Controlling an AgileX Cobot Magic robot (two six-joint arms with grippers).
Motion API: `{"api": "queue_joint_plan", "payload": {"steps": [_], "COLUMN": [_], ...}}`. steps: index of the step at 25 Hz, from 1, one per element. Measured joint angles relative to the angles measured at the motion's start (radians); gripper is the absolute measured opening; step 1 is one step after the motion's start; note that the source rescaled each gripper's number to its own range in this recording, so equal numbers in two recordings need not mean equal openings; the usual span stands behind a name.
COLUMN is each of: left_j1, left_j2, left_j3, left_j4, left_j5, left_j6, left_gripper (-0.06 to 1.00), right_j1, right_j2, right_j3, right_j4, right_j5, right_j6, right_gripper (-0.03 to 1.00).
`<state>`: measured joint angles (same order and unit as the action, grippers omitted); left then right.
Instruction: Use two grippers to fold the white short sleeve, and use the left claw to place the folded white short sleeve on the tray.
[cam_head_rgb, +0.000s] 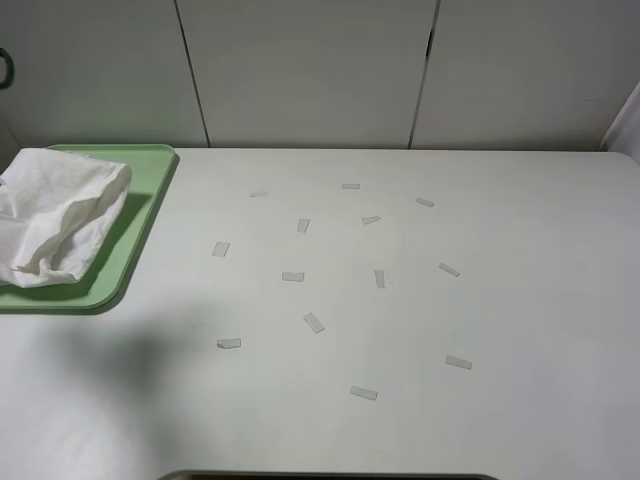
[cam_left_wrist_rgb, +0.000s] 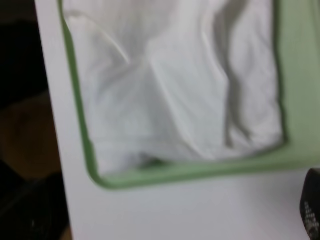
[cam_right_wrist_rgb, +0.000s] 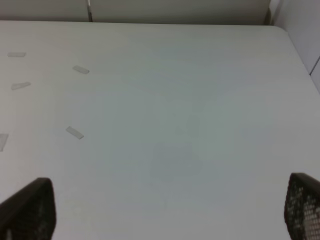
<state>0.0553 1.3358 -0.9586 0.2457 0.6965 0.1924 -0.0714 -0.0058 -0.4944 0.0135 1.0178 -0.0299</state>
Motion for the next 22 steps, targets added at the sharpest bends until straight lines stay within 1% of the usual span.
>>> {"api": "queue_joint_plan", "payload": {"steps": [4, 5, 6, 11, 13, 18, 19, 22], "left_j1": [-0.019, -0.019, -0.019, -0.019, -0.019, -0.019, -0.019, -0.019], "left_j2": [-0.120, -0.180, -0.211, -0.374, -0.424, -0.633, -0.633, -0.833], "left_j3": [0.000, 0.000, 0.000, 0.000, 0.000, 0.001, 0.001, 0.001], "left_j4": [-0.080, -0.119, -0.137, -0.191, -0.198, -0.200, -0.200, -0.194], "left_j5": [0.169, 0.249, 0.290, 0.451, 0.479, 0.480, 0.480, 0.481], "left_j6": [-0.012, -0.013, -0.014, -0.015, -0.016, -0.018, -0.018, -0.018], "left_gripper": [1.00, 1.00, 1.00, 1.00, 1.00, 1.00, 1.00, 1.00], "right_j1": [0.000, 0.000, 0.000, 0.000, 0.000, 0.000, 0.000, 0.000], "right_j2": [0.000, 0.000, 0.000, 0.000, 0.000, 0.000, 0.000, 0.000], "right_j3": [0.000, 0.000, 0.000, 0.000, 0.000, 0.000, 0.000, 0.000], "right_j4": [0.000, 0.000, 0.000, 0.000, 0.000, 0.000, 0.000, 0.000], "right_j5": [0.000, 0.000, 0.000, 0.000, 0.000, 0.000, 0.000, 0.000], "right_j6": [0.000, 0.000, 0.000, 0.000, 0.000, 0.000, 0.000, 0.000], "right_gripper": [1.00, 1.00, 1.00, 1.00, 1.00, 1.00, 1.00, 1.00]}}
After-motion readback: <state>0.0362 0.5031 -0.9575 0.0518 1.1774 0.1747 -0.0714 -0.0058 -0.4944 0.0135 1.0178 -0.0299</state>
